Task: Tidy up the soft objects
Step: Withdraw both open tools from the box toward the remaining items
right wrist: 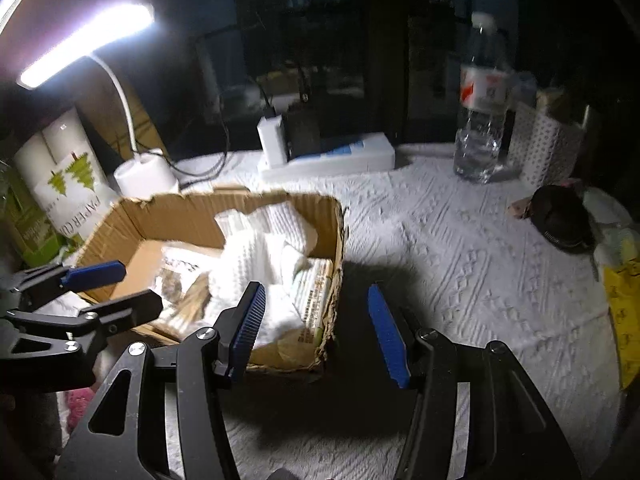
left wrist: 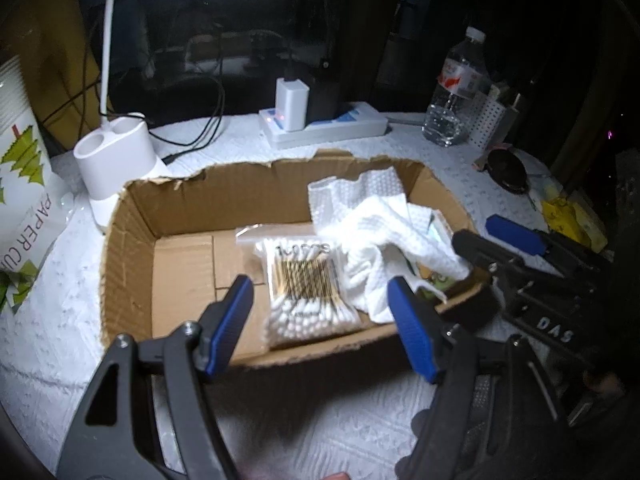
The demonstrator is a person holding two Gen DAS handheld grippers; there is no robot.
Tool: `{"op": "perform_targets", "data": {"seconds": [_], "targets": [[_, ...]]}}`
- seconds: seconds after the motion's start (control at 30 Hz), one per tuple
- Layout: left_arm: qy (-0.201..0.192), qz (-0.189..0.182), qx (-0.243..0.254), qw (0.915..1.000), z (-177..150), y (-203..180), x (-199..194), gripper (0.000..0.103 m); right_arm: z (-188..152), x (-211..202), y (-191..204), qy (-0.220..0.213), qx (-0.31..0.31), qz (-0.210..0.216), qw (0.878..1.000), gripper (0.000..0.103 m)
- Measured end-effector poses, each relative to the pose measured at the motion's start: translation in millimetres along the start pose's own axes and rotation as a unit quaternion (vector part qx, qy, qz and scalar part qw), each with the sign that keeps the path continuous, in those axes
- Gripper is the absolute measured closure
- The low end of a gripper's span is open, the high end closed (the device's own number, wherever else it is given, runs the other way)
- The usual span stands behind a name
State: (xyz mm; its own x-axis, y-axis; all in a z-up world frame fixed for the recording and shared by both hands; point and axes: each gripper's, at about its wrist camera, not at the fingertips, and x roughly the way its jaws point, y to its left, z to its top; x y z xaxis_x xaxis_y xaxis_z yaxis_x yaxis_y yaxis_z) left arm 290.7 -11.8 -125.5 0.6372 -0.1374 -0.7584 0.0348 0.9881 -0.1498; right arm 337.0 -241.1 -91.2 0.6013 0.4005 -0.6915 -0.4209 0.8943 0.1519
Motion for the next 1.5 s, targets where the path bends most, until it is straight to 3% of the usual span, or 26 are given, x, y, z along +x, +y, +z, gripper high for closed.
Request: {"op": "perform_targets", "data": {"seconds": [0.8, 1.5], "targets": [[-0.068, 0.007, 0.002, 0.9976, -36, -4, -79, 0.031, -22, -76, 40, -0.034, -0.028, 0.007, 0.999, 0.046], [-0.076, 0.020, -0.019, 0.9967, -95, 13, -114, 0.029, -68, -99, 67, -0.024, -0.035, 0.012, 0.999, 0.046]]}}
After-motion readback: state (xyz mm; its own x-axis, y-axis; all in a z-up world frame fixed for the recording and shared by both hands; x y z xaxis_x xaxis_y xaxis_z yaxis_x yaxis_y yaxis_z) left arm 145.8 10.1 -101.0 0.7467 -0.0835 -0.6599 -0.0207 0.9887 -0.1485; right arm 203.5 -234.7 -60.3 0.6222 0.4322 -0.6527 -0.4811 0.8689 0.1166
